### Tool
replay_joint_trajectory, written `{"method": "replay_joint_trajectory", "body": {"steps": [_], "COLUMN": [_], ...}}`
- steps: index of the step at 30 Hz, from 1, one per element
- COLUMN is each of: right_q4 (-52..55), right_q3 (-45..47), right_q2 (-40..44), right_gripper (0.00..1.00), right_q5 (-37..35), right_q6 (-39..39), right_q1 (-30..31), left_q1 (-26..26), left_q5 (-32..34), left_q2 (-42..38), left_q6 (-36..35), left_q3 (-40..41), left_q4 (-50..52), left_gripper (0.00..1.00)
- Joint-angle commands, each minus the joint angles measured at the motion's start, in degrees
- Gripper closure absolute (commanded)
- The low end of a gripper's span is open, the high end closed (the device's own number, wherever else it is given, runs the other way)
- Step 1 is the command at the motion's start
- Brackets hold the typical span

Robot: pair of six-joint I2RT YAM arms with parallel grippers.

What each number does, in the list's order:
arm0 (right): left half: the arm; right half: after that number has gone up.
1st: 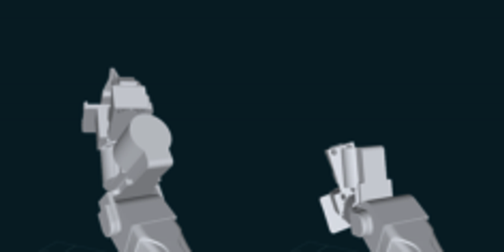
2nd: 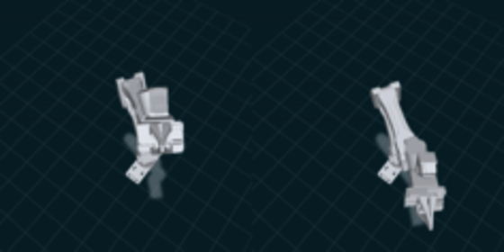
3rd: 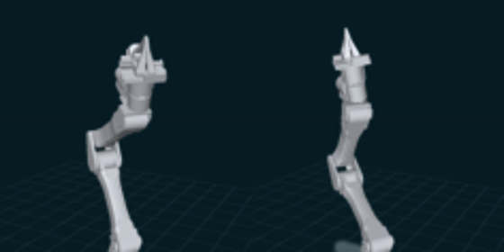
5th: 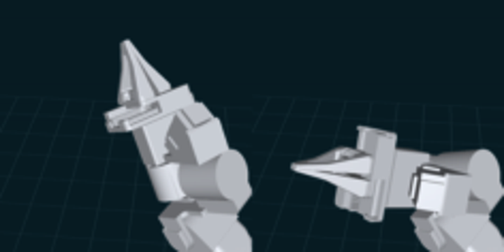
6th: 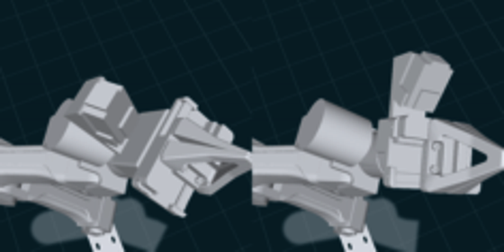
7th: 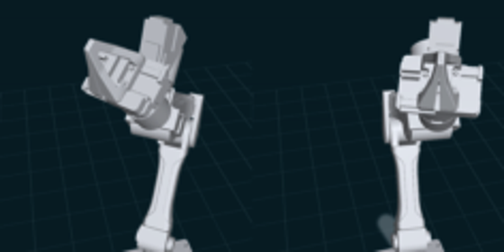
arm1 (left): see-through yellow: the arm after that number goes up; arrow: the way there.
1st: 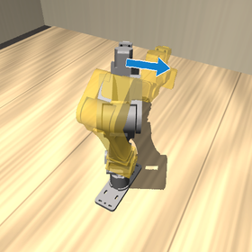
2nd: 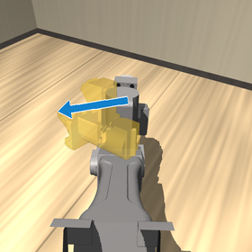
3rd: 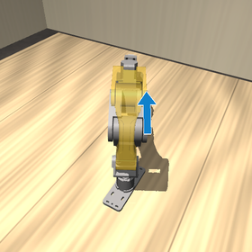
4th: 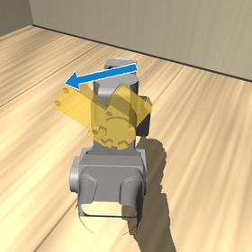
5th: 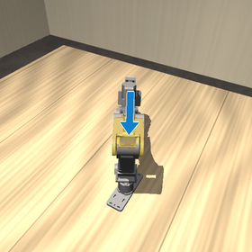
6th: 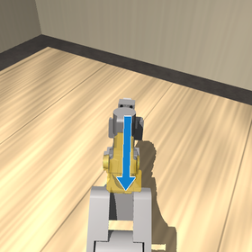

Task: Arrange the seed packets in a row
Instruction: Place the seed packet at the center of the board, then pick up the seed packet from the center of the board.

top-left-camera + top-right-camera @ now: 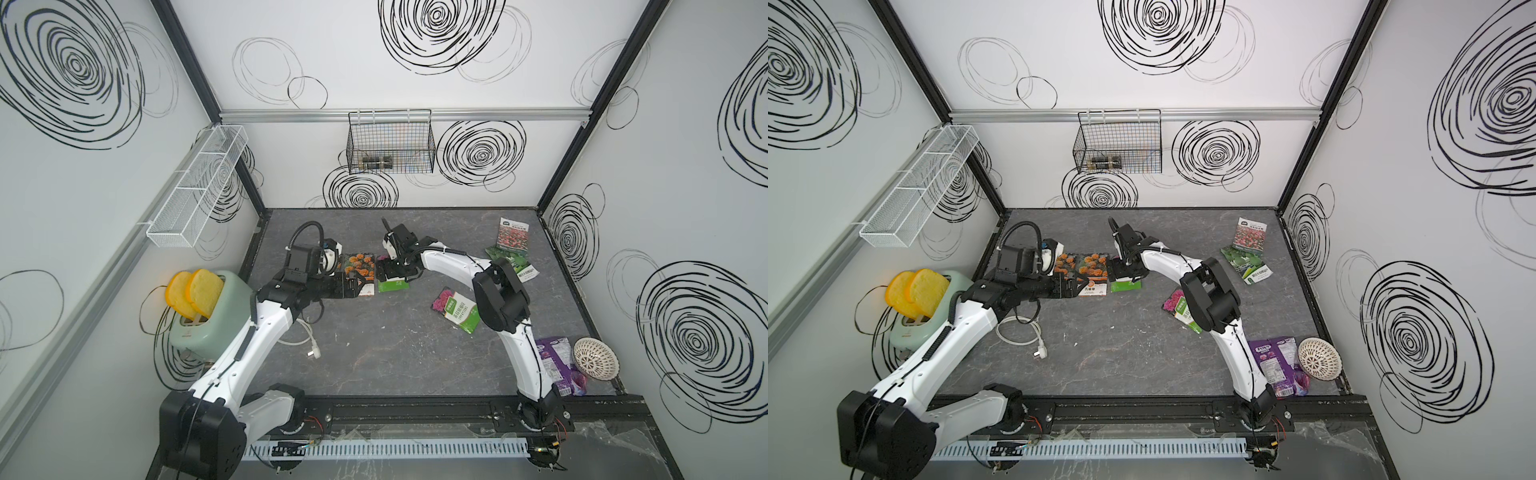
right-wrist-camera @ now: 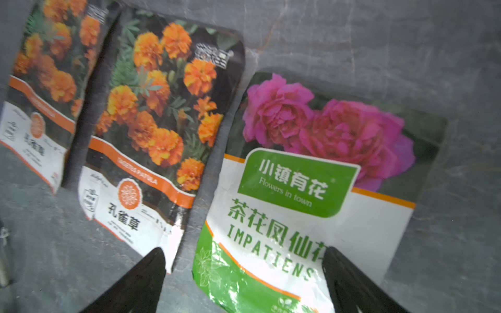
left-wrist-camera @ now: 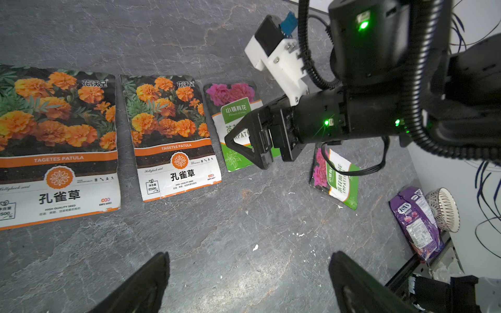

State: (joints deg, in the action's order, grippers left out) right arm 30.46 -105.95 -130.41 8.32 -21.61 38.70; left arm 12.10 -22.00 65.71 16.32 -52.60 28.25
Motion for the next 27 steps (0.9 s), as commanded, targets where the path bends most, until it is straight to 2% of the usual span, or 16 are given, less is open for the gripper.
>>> {"method": "replay_joint_trajectory", "body": {"steps": [1, 3, 5, 10, 14, 18, 21, 27], "right_q4": [1.09, 0.01, -2.95, -7.6, -8.2, -10.12, -9.6, -7.86], "right_q3": [-1.58, 2.11, 9.57, 28.89, 41.35, 52.63, 58.2, 65.31], "right_q2": [5.78, 10.41, 16.39, 31.34, 42.07, 50.46, 54.63, 61.22], "right_gripper": [0.08, 0.08, 0.08, 0.08, 0.08, 0.09, 0.12, 0.13], "right_q5": [4.52, 6.76, 9.1, 13.17, 13.43, 17.69, 20.3, 21.12], "right_q6": [-2.4, -4.16, -5.69, -7.81, -9.12, -11.5, -11.37, -10.21], "right_q1": [-2.41, -5.16, -8.35, -16.65, -21.7, -28.34, -32.55, -36.17], "left_q1": [-0.11, 0.94, 2.8, 11.19, 18.07, 23.43, 26.25, 29.99], "left_q5": [0.1, 0.9, 2.03, 5.06, 5.58, 5.53, 4.57, 2.67], "left_q2": [1.4, 2.58, 3.98, 9.24, 16.32, 24.81, 30.85, 39.84], "left_q6": [1.04, 1.19, 1.63, 4.22, 5.61, 4.97, 4.14, 3.45], "left_q3": [-0.75, -0.98, -1.26, -2.45, -4.84, -9.32, -12.7, -18.48], "left_q4": [-2.9, -3.65, -4.65, -9.22, -13.86, -17.21, -19.14, -21.39], "left_gripper": [0.04, 0.04, 0.04, 0.04, 0.04, 0.04, 0.04, 0.04]}}
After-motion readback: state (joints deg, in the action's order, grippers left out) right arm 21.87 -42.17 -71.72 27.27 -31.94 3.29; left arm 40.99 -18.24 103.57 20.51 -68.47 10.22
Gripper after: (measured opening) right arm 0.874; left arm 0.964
